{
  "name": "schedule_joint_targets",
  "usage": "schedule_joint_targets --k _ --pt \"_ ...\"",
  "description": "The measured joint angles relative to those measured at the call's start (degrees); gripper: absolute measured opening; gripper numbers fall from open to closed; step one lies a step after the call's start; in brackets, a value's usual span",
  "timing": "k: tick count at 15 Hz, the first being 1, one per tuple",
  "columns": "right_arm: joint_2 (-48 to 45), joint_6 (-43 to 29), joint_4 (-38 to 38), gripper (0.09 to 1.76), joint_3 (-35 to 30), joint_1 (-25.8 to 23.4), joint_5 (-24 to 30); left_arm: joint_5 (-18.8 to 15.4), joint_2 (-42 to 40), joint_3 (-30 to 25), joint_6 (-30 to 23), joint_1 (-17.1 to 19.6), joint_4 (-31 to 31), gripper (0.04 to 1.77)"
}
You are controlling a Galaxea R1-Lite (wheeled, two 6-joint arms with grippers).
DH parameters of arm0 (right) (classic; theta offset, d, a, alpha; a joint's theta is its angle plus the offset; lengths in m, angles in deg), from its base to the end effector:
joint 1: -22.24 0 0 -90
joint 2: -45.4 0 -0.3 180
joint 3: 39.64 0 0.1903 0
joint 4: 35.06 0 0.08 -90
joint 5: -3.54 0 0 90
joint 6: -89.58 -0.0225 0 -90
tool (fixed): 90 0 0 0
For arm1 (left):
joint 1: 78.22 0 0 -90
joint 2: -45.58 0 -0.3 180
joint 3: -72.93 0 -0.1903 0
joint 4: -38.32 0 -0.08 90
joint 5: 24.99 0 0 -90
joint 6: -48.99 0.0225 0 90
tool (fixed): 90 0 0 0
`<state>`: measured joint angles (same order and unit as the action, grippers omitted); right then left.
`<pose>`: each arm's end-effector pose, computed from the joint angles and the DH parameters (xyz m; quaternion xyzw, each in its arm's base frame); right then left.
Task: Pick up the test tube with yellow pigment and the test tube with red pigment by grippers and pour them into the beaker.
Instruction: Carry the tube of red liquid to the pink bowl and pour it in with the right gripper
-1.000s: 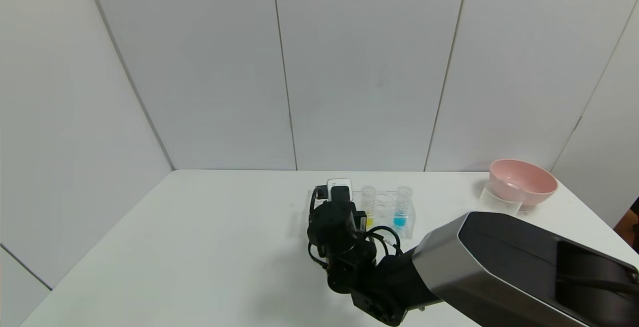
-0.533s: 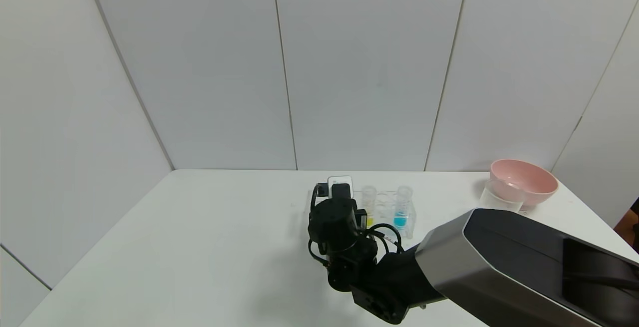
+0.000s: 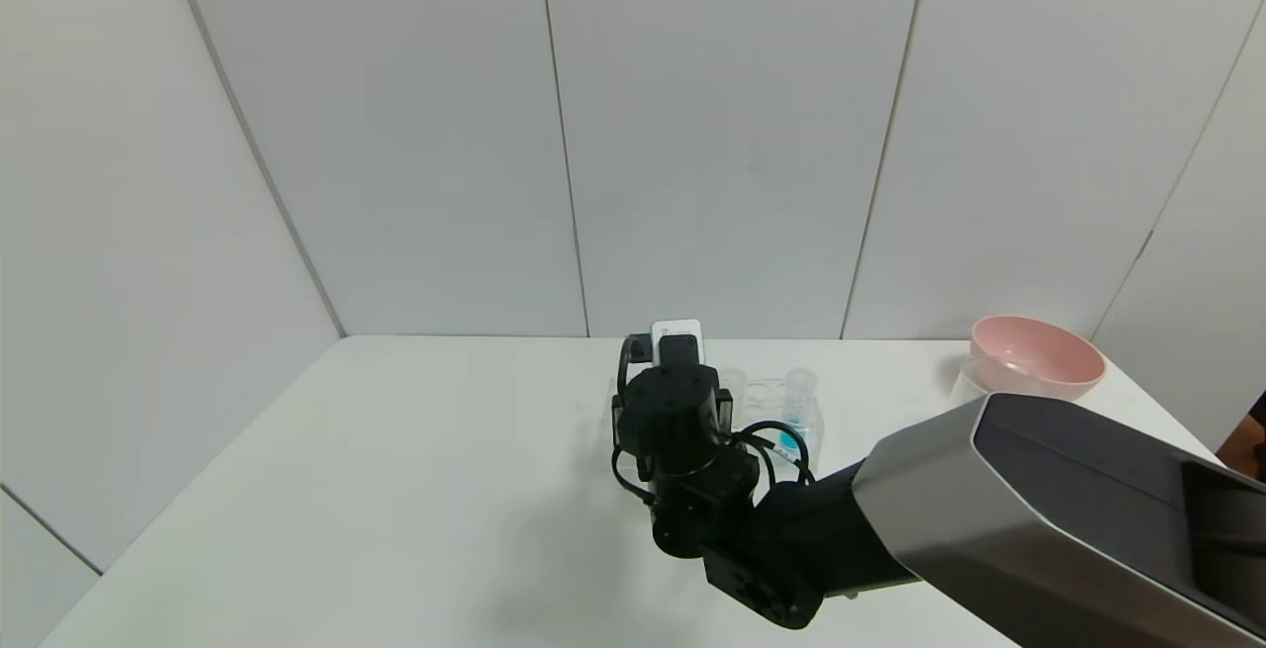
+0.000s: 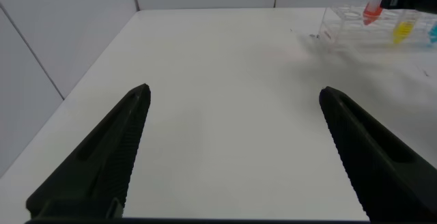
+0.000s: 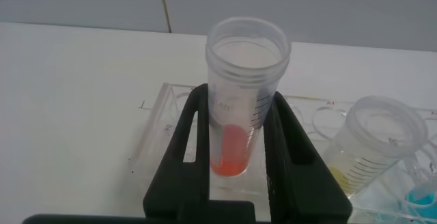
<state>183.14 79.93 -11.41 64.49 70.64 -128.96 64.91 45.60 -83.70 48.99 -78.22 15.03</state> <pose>0.3272 0.3456 0.0797 0.0220 0.0650 0.0460 0.9966 -0.0228 0.0000 0.0756 0.0000 -0.0005 -0.0009 1.0000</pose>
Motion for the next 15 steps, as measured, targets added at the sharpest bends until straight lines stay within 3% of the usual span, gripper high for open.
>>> schedule_joint_targets --k 10,15 --pt "-9.2 3.4 -1.3 0.53 0.0 -0.6 2.7 0.0 0.0 0.0 0.0 0.0 0.0 1.76" --pt "-19.4 10.2 -1.3 0.53 -5.7 -7.4 3.7 0.0 0.0 0.0 0.0 0.0 0.0 1.76"
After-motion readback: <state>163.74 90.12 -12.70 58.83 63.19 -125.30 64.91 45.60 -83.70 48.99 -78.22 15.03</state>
